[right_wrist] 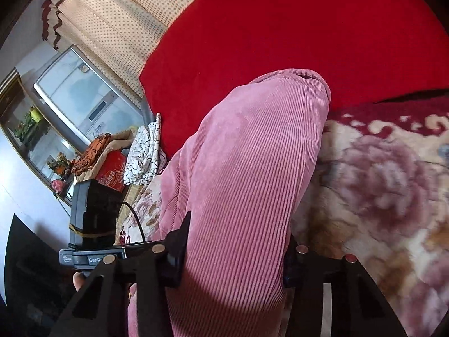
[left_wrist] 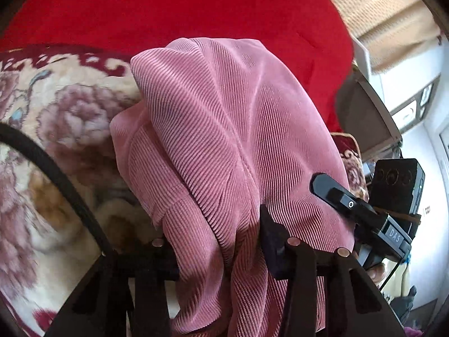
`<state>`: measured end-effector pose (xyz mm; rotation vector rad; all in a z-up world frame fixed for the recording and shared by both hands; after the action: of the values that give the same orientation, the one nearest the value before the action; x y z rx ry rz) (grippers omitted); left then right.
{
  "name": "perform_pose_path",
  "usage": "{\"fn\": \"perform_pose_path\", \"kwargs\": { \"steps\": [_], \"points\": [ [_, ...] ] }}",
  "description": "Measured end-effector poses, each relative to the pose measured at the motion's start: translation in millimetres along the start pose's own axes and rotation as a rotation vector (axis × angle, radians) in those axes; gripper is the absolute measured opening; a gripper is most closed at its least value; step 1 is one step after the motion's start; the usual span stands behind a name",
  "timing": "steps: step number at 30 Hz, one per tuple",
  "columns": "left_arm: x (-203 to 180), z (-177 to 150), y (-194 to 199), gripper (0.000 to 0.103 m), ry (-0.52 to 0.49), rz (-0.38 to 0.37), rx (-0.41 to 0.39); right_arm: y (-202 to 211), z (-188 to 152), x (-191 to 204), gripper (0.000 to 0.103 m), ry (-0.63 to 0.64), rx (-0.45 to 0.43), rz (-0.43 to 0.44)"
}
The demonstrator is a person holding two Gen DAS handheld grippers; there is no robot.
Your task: Fold large clothes
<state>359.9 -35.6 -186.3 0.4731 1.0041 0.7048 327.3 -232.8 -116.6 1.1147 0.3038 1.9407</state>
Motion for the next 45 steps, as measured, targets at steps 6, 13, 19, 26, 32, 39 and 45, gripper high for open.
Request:
{"fn": "perform_pose_path", "kwargs": {
  "steps": [6,13,19,26,32,39,45],
  "points": [
    [-62.2,-29.3,-16.5,0.045,-0.065,-0.007,0.028,63.8,-17.3,-18.4,0.051,-0.024,-0.038,-0.015],
    [-84.3,-64.5,-41.3,0.048,-0.067,0.109,0.048,92.5,-51.7,-55.6,0.052,-0.042,0.009,-0.037],
    [-95.6,-69.7,-40.3,0.069,-0.095,0.178,0.025,94.8,-62.3,-100.4,0.075,-0.202,0.069,-0.078],
    [-109.5,-79.4,10.8,0.069,-0.226,0.384,-0.091,146.0,-57.1,-58.7,0.075,-0.018,-0.138,-0.233],
    [-107.6,-79.7,3.3,0.069,-0.292,0.508,-0.102,112.9,-23.0,-28.0,0.052,0.091,-0.054,-0.248],
    [-69.9,-100.3,3.2,0.070,-0.256,0.588,-0.074,60.6,-23.3,-56.7,0.046,0.002,0.116,-0.267],
    [-98.3,-98.3,53.3,0.073,-0.281,0.676,-0.238,115.2,-41.7,-14.7,0.060,0.131,-0.007,-0.386]
  ]
}}
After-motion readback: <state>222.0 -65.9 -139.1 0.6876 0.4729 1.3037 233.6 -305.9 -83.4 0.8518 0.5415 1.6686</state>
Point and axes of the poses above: each gripper's, at about its wrist camera, not at the fingertips, and y roughly against the way its jaws point, x to its left, z to its top, the point moved 5 cm from there along -y, roughly the way its jaws point, and after that the axes turned 3 degrees about -y, right-handed, at the moved point
